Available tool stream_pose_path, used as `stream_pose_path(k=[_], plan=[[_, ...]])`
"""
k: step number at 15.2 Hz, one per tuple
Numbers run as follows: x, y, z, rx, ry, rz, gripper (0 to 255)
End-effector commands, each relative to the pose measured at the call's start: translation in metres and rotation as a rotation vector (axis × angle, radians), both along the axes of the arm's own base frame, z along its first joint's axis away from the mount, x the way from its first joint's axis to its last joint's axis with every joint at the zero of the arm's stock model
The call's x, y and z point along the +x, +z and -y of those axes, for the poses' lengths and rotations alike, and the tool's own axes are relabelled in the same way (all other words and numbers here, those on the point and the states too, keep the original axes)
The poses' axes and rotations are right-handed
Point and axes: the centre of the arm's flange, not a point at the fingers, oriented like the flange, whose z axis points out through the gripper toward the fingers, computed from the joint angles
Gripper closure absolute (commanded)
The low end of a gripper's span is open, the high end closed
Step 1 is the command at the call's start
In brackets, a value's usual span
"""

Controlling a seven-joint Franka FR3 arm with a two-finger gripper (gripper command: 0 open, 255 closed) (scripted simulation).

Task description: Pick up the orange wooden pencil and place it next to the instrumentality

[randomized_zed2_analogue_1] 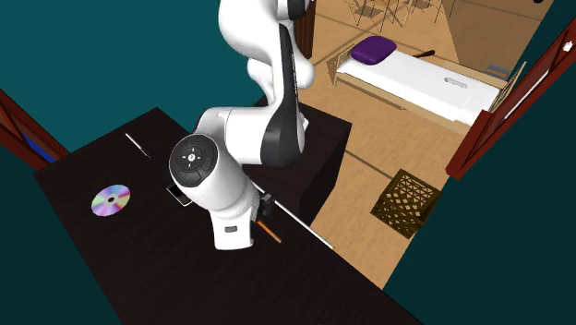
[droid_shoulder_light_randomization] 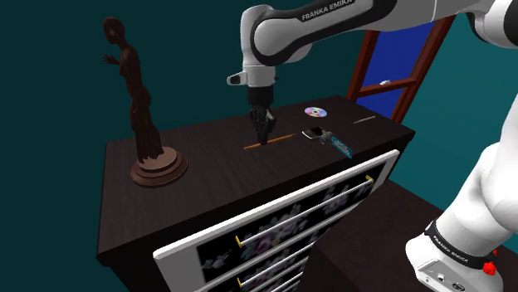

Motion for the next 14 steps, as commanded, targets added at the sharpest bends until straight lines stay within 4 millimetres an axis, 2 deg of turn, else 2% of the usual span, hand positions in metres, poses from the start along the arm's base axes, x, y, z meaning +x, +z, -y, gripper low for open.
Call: stream_pose_path(k=[1, 14], plan=[[0.001, -0.001, 0.026, 0.0, 0.001, 0.0, 255], [0.019, 0.0, 0.196, 0.0, 0.001, 0.0, 255]])
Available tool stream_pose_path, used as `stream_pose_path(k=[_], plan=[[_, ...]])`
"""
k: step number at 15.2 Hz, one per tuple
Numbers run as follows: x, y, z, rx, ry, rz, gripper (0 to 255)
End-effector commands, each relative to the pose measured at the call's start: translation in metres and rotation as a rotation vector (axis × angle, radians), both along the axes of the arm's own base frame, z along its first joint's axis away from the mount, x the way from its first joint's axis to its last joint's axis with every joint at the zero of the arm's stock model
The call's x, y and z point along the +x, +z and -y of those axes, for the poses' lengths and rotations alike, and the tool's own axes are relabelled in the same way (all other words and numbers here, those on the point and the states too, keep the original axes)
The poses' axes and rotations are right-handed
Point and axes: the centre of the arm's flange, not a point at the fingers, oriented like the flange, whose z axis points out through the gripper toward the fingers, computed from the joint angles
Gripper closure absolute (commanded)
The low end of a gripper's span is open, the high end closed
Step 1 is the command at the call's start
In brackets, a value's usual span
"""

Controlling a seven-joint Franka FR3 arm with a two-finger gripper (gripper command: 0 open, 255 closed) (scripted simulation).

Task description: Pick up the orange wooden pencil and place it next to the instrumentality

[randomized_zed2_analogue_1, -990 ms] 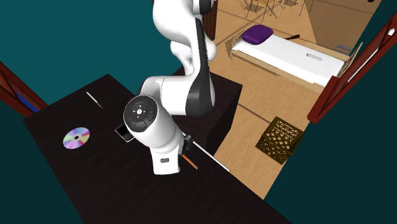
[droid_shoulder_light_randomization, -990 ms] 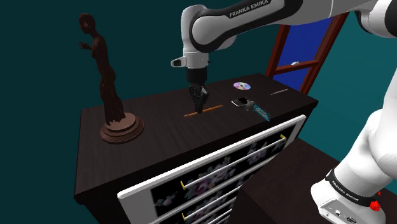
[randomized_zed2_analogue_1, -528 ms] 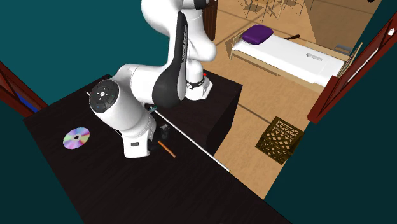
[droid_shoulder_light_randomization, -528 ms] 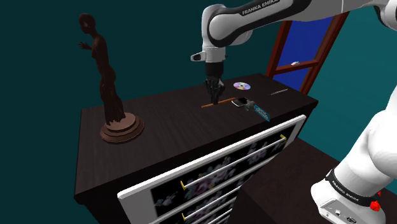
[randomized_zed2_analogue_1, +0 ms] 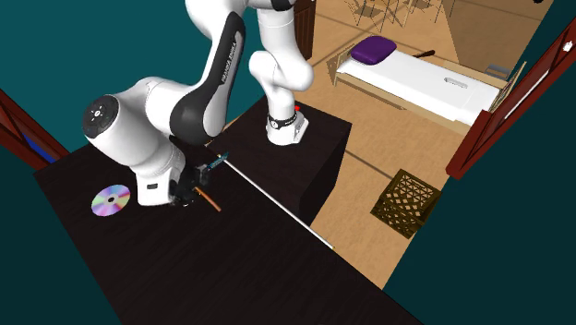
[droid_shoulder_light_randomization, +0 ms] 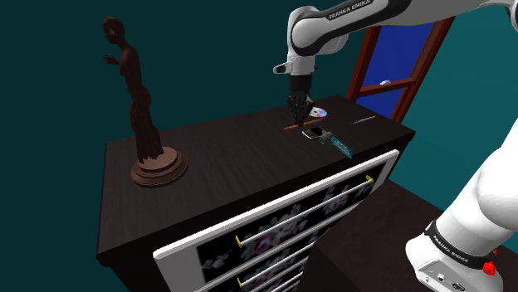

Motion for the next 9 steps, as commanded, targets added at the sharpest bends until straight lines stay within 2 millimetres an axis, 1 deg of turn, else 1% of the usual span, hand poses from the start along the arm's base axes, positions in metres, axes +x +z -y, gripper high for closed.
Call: stream_pose_path(k=[1, 9], plan=[[0.003, 0.0, 0.027, 0.0, 0.001, 0.0, 255], [0.014, 0.0, 0.132, 0.0, 0.001, 0.0, 255]])
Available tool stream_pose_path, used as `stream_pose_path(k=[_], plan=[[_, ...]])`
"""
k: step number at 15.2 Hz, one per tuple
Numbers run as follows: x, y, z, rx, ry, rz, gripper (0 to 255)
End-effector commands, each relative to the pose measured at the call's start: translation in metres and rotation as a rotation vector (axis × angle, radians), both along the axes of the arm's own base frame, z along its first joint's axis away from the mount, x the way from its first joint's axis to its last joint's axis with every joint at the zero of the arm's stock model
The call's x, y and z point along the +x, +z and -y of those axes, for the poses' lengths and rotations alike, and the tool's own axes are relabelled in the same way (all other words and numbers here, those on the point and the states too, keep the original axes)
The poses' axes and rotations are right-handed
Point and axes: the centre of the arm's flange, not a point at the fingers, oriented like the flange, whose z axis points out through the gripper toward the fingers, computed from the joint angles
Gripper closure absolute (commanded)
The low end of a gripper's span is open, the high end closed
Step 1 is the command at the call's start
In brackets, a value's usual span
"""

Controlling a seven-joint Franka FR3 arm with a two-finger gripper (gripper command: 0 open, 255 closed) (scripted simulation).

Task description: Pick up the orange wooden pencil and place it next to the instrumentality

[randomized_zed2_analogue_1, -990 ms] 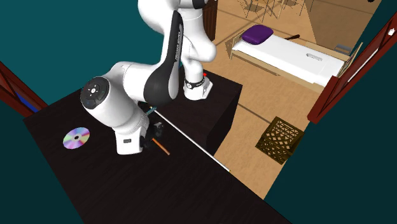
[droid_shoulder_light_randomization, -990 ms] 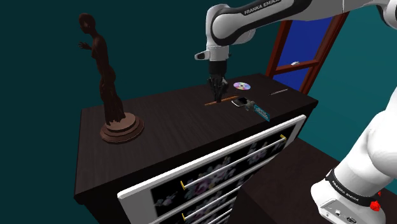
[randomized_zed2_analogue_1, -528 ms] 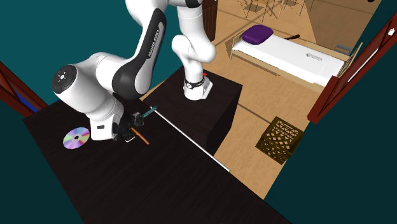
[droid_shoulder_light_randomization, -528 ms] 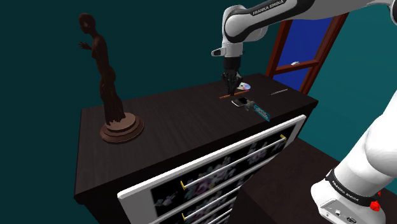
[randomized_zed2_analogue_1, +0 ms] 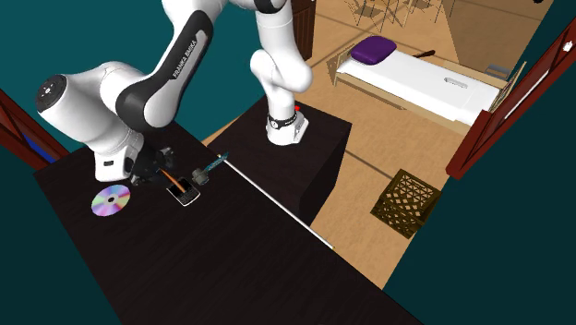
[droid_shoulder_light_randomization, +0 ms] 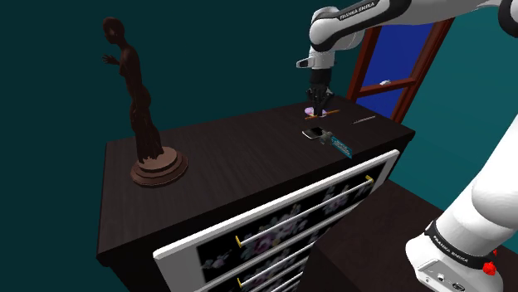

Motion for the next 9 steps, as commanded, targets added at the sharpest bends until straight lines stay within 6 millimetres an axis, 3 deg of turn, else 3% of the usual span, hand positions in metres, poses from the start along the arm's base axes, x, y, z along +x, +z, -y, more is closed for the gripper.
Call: stream_pose_path(k=[1, 9], plan=[[0.003, 0.0, 0.025, 0.0, 0.001, 0.0, 255], [0.014, 0.0, 0.13, 0.0, 0.001, 0.0, 255]])
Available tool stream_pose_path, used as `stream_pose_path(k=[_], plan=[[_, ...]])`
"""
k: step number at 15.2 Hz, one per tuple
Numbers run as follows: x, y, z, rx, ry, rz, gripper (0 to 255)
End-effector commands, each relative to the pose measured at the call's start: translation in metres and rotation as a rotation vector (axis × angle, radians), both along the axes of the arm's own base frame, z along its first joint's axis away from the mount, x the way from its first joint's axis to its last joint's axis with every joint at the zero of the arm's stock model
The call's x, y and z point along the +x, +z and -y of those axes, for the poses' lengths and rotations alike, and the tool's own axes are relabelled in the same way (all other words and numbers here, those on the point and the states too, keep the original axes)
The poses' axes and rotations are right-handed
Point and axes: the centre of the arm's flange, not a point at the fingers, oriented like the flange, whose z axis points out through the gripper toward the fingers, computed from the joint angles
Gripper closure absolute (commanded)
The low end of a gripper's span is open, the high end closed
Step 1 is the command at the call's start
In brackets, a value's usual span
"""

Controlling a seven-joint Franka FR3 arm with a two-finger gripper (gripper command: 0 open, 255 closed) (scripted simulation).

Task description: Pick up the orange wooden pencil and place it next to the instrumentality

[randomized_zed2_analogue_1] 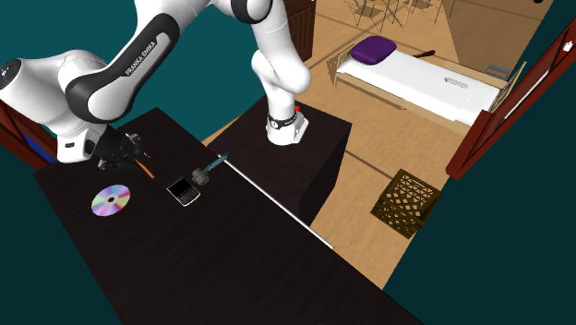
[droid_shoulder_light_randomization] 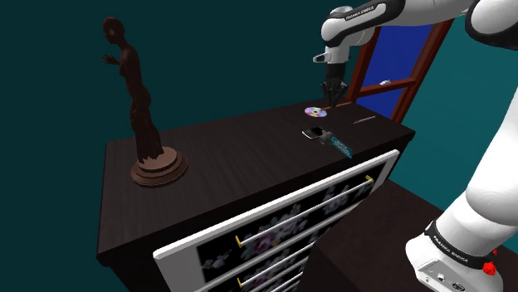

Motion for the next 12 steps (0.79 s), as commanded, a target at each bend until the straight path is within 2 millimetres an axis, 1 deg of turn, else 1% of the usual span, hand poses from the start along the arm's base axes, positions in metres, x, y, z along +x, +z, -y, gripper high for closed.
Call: stream_pose_path(k=[1, 10, 11, 12], plan=[[-0.001, -0.002, 0.03, 0.0, 0.001, 0.0, 255], [0.011, -0.002, 0.148, 0.0, 0.001, 0.0, 255], [0.012, -0.002, 0.151, 0.0, 0.001, 0.0, 255], [0.012, -0.007, 0.151, 0.0, 0.001, 0.0, 255]])
